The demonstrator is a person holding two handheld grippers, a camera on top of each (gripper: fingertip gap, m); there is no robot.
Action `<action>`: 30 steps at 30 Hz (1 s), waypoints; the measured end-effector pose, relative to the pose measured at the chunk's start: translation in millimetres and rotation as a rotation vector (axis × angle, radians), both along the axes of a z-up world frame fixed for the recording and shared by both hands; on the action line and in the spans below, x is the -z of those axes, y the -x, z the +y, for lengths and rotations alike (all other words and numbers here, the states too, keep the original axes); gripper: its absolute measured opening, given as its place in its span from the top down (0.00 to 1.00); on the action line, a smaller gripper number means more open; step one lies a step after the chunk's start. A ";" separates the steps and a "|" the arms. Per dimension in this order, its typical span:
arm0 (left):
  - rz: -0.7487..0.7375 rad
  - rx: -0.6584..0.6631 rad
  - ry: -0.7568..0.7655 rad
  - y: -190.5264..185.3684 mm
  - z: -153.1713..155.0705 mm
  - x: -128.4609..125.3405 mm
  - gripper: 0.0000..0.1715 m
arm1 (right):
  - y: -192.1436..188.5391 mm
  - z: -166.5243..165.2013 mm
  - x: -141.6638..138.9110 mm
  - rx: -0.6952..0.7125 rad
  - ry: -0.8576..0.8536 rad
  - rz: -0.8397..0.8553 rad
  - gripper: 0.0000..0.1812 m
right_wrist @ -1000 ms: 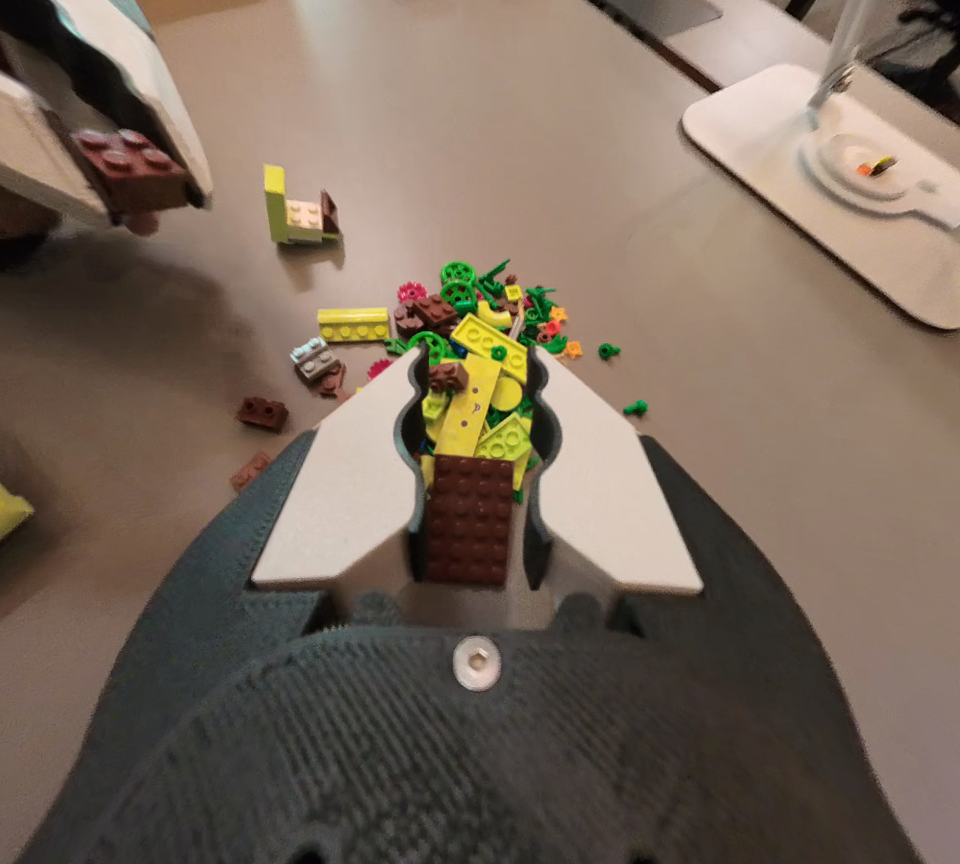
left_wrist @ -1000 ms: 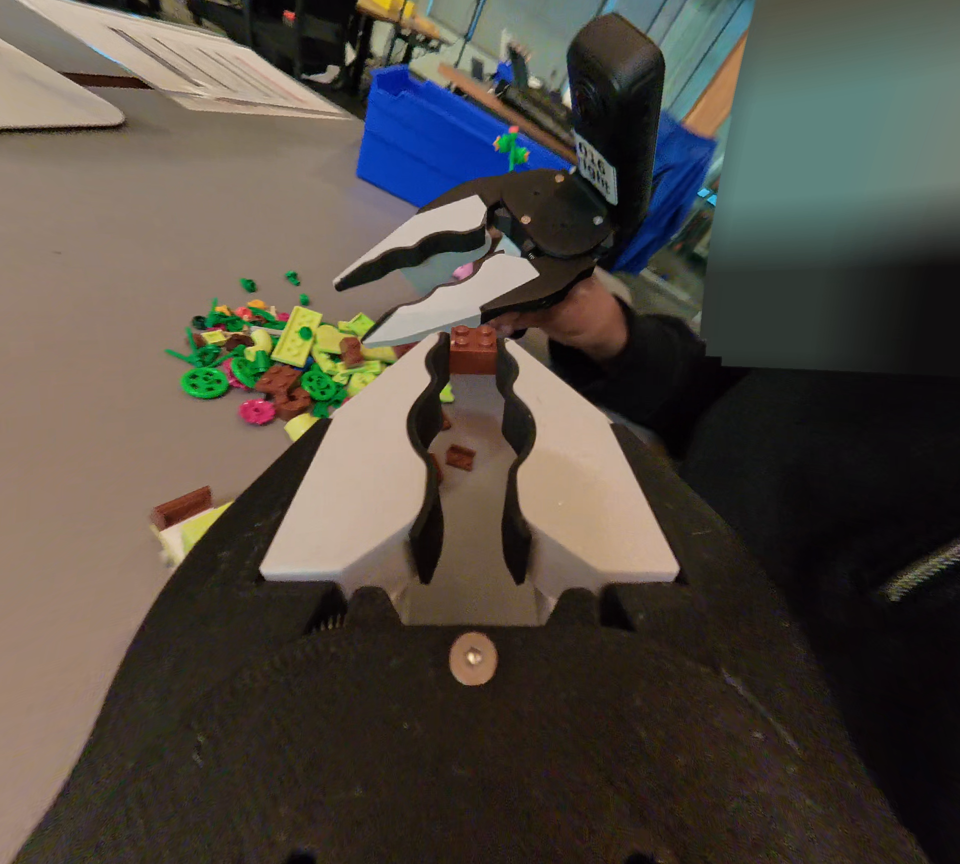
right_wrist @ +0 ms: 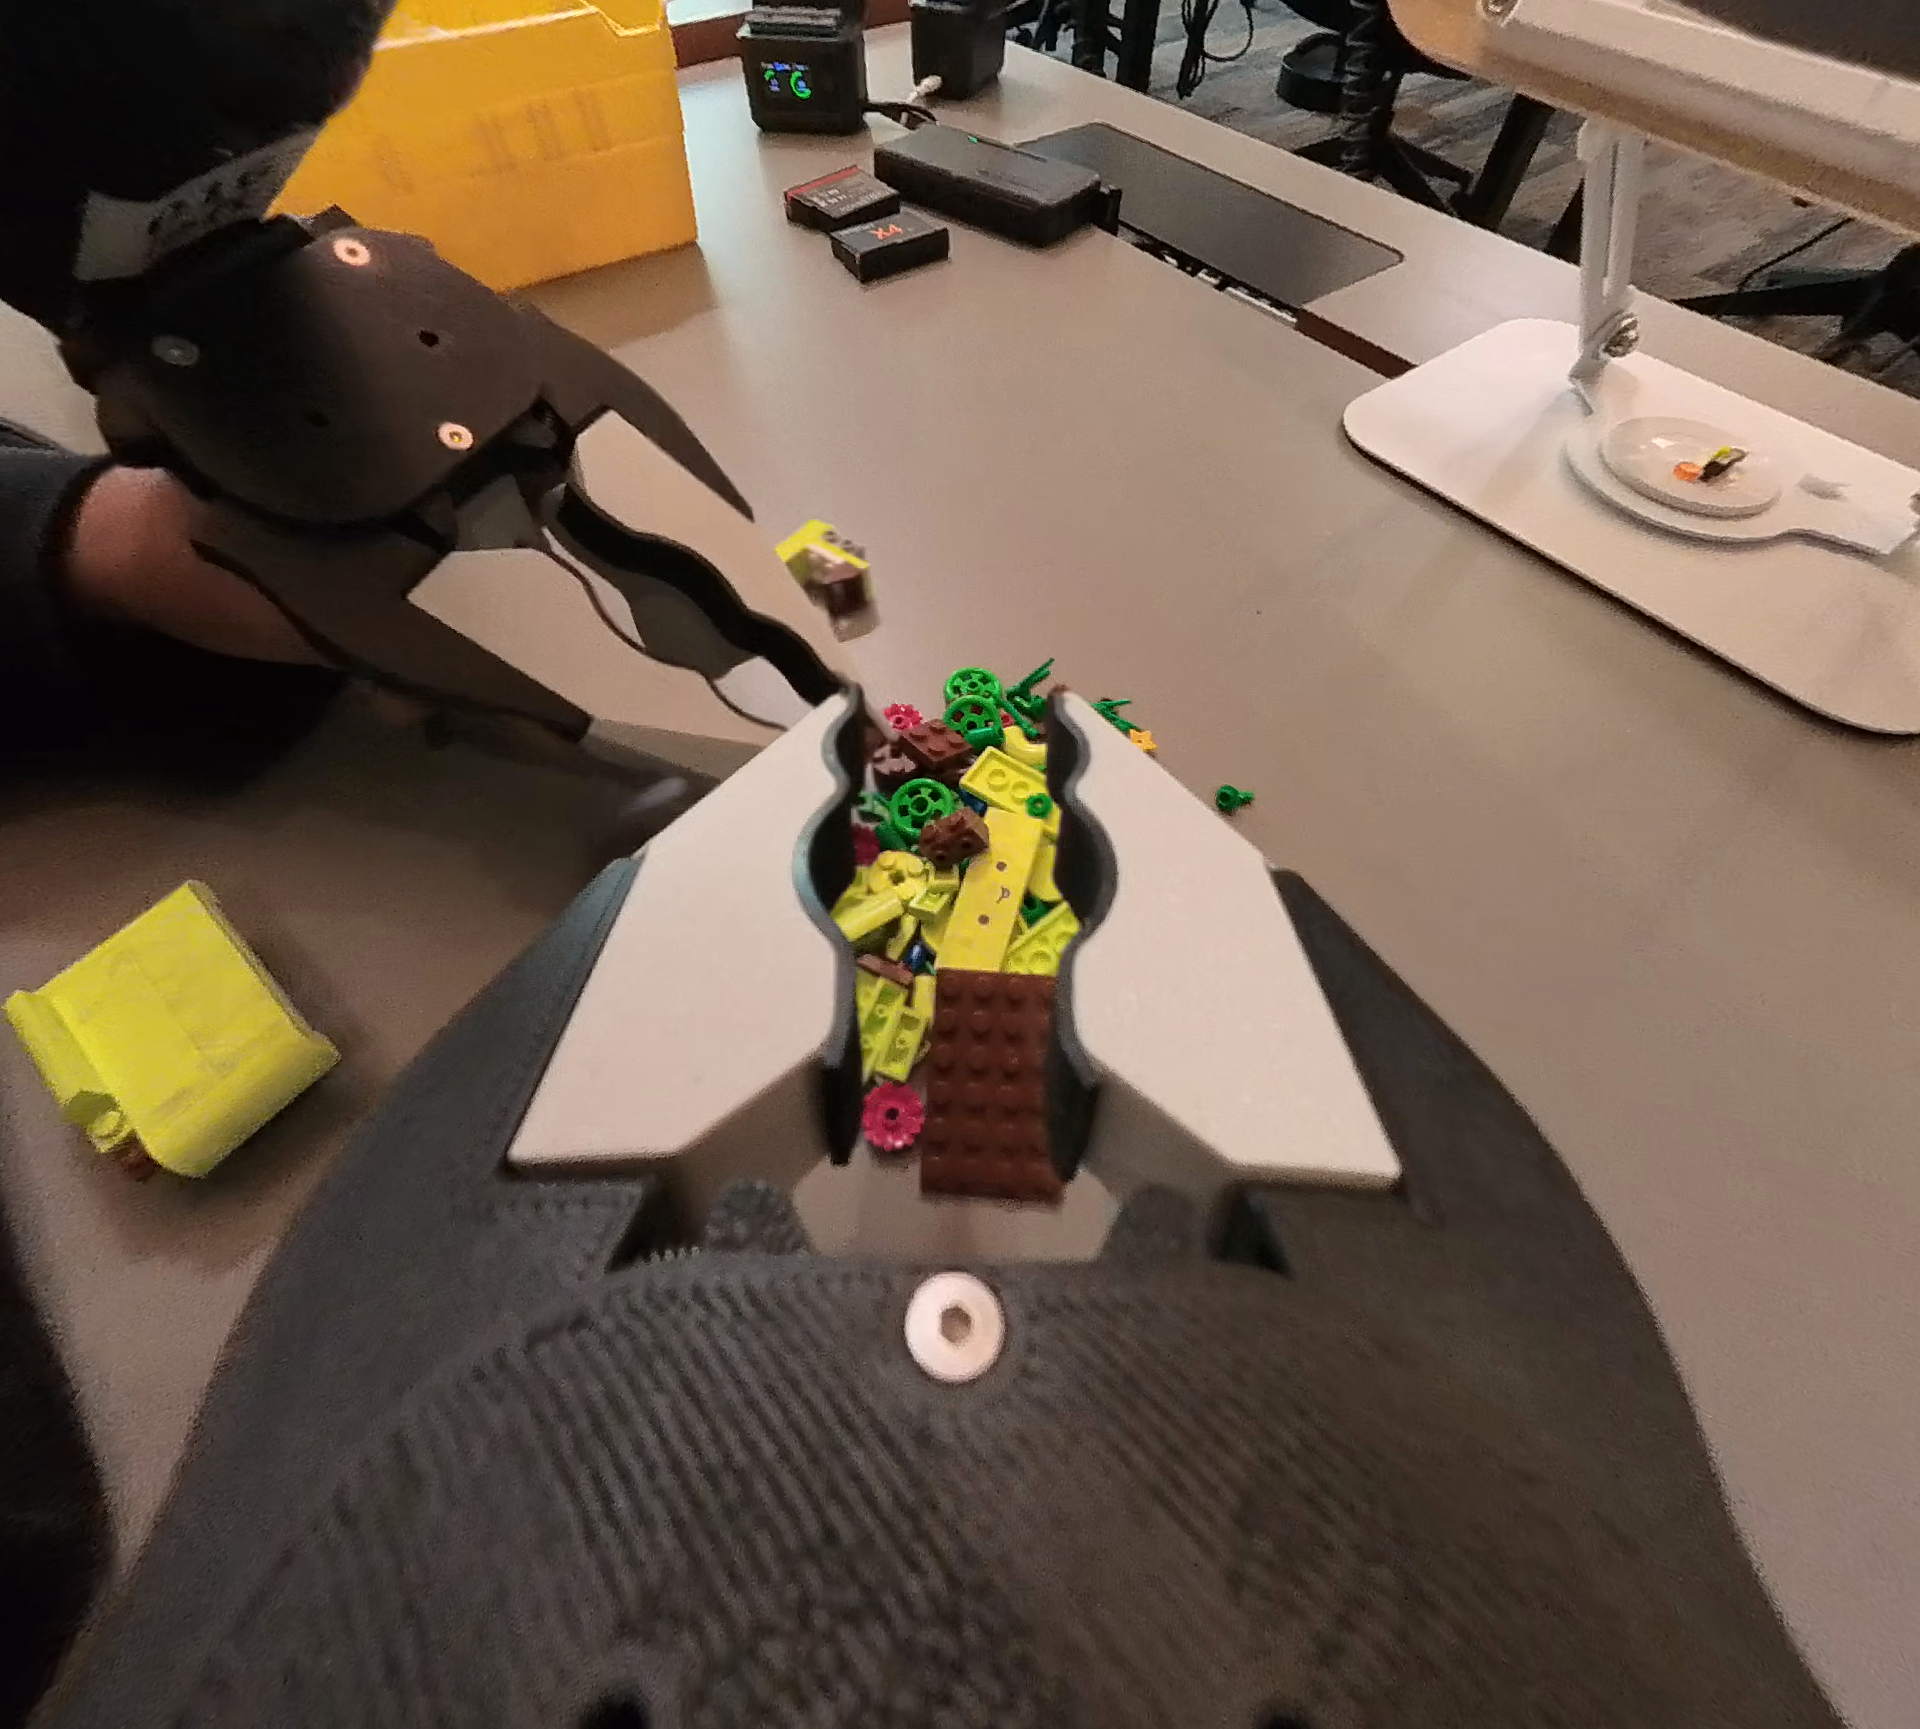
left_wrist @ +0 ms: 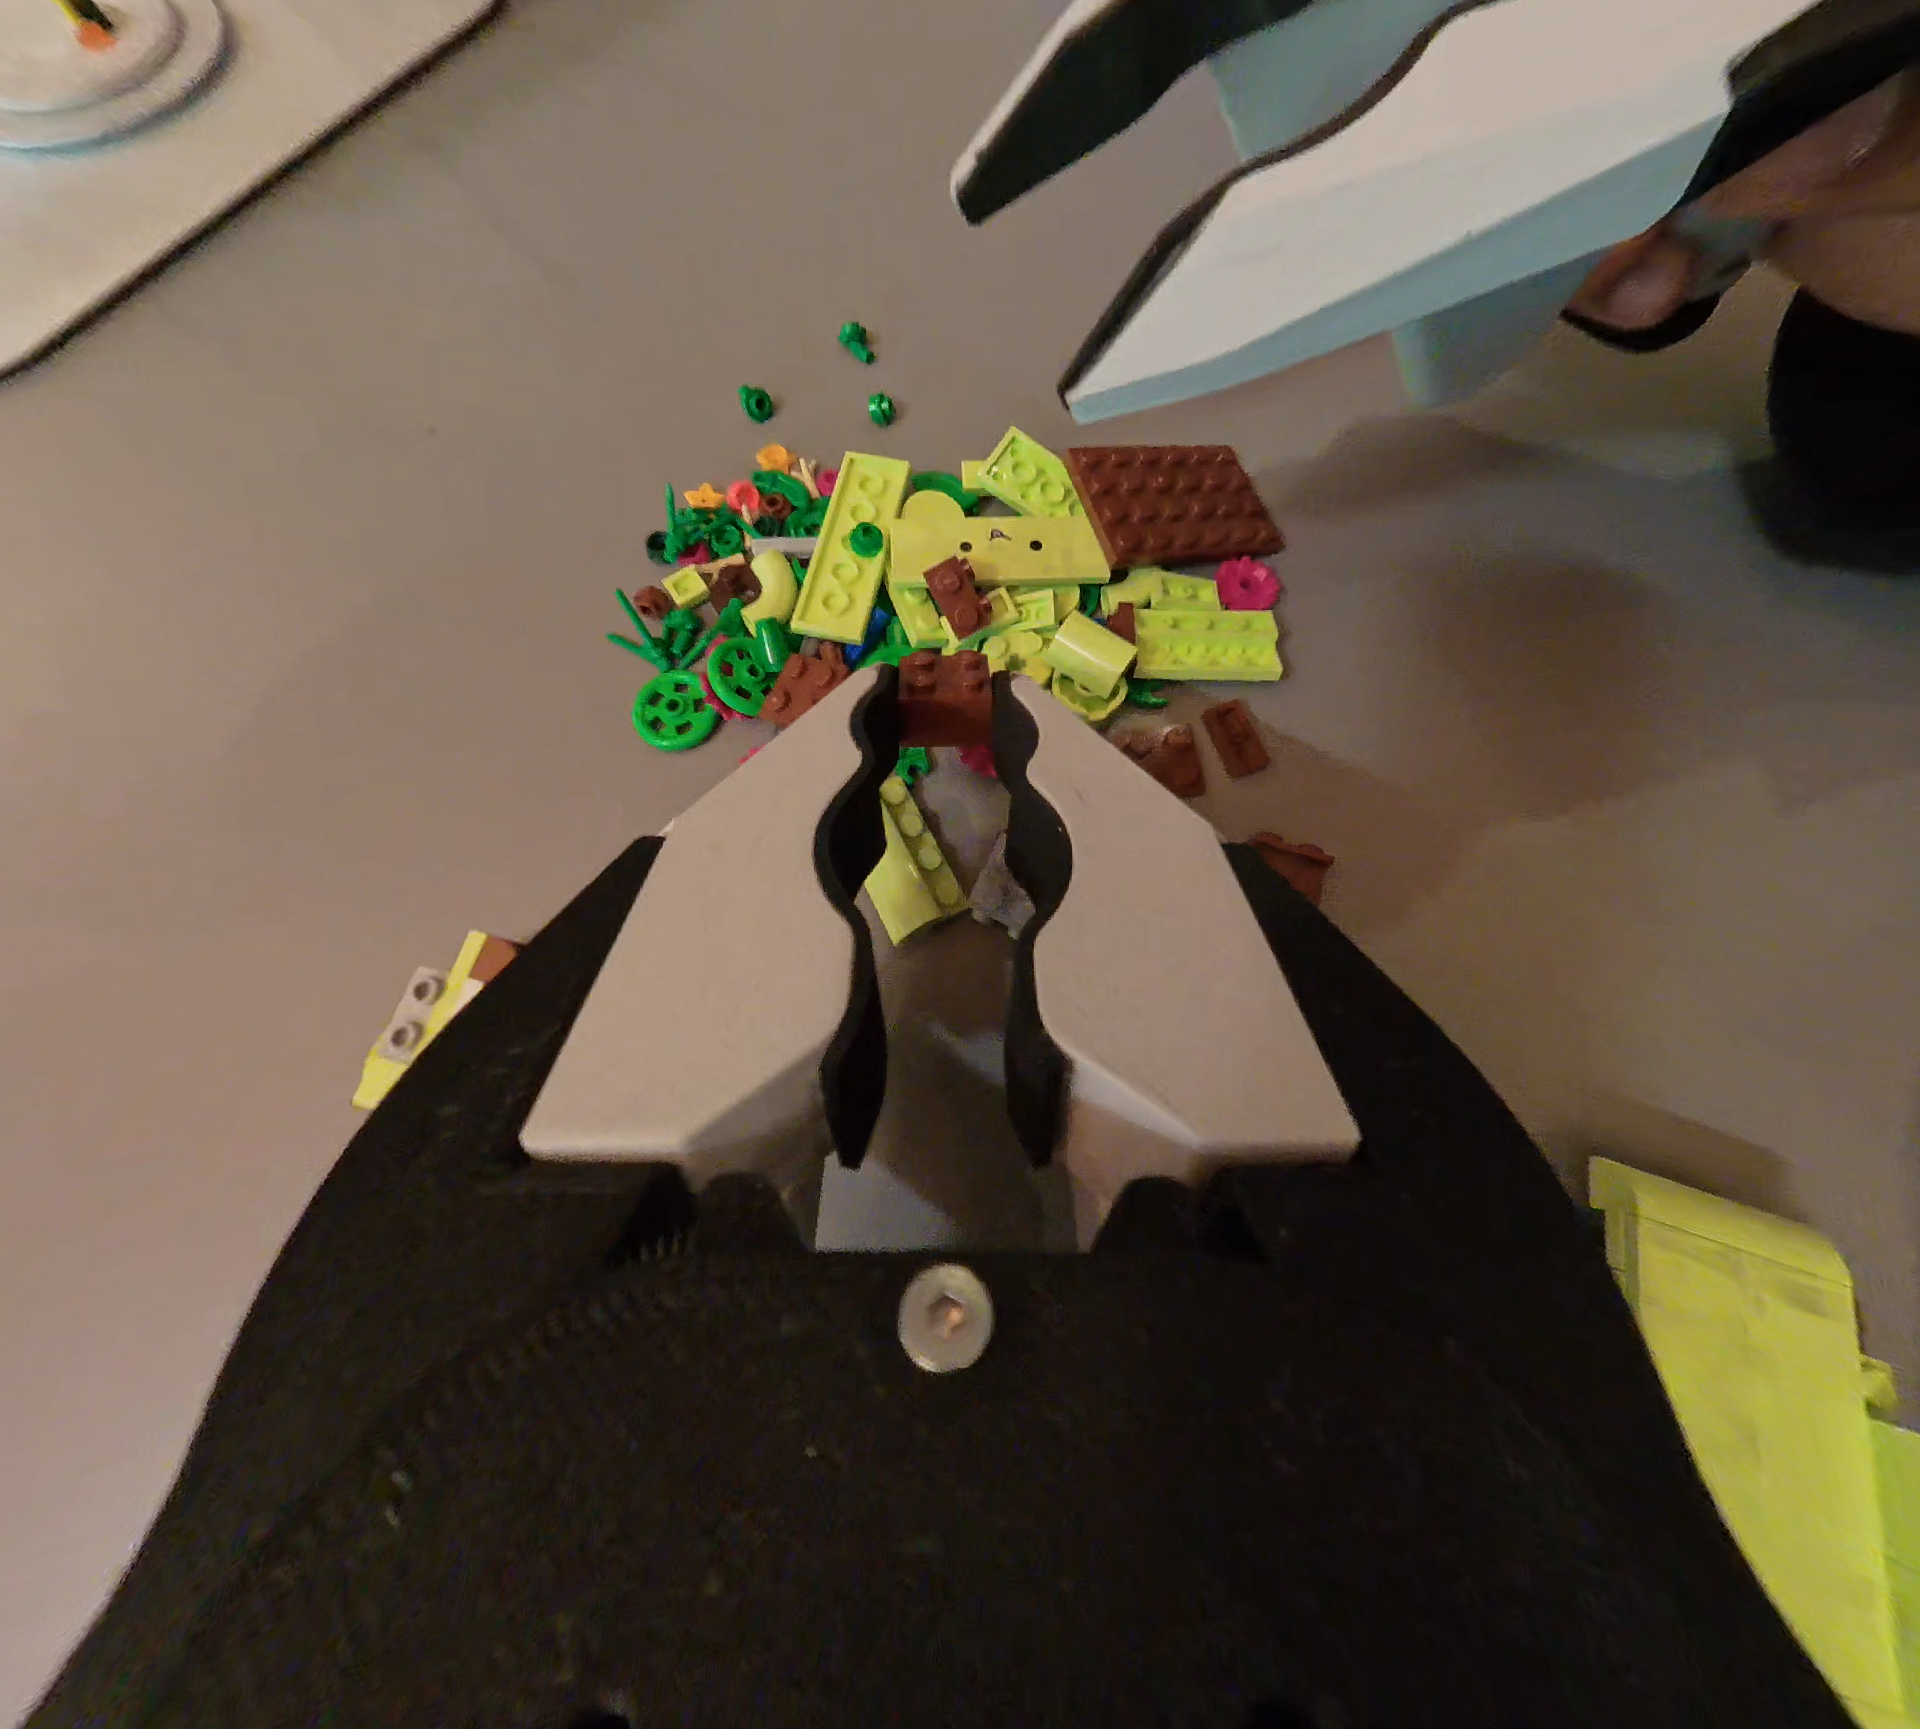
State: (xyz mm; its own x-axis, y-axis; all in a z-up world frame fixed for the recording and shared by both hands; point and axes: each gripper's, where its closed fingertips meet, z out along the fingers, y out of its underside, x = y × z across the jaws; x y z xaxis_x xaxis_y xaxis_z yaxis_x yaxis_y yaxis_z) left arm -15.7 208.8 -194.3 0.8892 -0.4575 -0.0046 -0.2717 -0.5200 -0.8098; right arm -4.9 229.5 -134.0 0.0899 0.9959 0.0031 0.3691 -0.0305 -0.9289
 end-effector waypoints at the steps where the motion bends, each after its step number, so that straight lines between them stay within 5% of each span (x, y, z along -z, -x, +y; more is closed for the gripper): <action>1: 0.002 -0.003 -0.022 1.1 0.2 -5.1 0.91 | 0.2 -1.8 -1.4 -0.007 0.004 0.006 0.82; 8: -0.129 0.012 -0.138 13.9 -10.3 -38.7 0.78 | 2.8 -9.6 4.4 -0.036 -0.026 -0.021 0.82; 15: -0.225 -0.069 -0.269 67.1 -27.5 -79.4 0.79 | 5.4 -9.7 16.5 -0.045 -0.063 -0.064 0.82; 23: 0.041 -0.146 -0.212 105.1 -35.6 -32.1 0.80 | 13.3 -43.7 32.0 -0.226 -0.019 -0.092 0.82; 30: 0.135 -0.200 -0.081 114.2 -30.2 0.8 0.69 | 8.9 -98.1 68.4 -0.483 -0.085 -0.273 0.90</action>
State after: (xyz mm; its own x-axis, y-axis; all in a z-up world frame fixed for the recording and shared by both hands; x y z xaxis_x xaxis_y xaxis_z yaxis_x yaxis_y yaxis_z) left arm -130.0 178.6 -195.1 0.9509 -0.2656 -0.1586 -0.2781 -0.5091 -0.8146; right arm -13.8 131.4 -202.4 -0.3914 0.9192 0.0442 0.5502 0.2722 -0.7894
